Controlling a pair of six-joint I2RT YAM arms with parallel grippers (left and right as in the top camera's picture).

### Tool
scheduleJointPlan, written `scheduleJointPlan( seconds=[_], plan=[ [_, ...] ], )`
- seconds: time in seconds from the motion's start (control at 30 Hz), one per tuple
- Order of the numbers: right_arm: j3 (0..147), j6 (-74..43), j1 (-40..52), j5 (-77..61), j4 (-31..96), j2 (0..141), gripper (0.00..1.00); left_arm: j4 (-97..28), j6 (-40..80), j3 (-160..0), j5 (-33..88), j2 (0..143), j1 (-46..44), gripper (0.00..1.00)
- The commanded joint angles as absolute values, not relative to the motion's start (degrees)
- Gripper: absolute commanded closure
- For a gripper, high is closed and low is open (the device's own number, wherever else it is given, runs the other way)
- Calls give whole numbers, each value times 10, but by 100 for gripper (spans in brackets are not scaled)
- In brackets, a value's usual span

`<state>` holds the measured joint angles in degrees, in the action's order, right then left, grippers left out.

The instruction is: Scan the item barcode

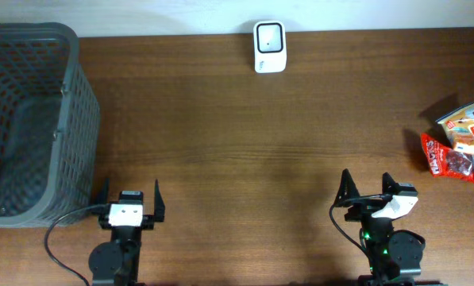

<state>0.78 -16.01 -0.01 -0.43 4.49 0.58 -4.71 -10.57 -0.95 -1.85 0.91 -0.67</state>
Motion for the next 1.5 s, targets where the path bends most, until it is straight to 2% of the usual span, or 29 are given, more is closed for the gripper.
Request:
scheduleJointPlan(
  seconds=[0.0,1.23,1.47],
  plan=[
    [3,-154,4,1,46,3,2,-48,11,-5,-8,3,3,1],
    [3,-152,4,7,47,4,2,-47,17,-5,-8,3,3,1],
    [3,-77,4,7,47,14,2,-47,17,-5,-8,3,3,1]
  ],
)
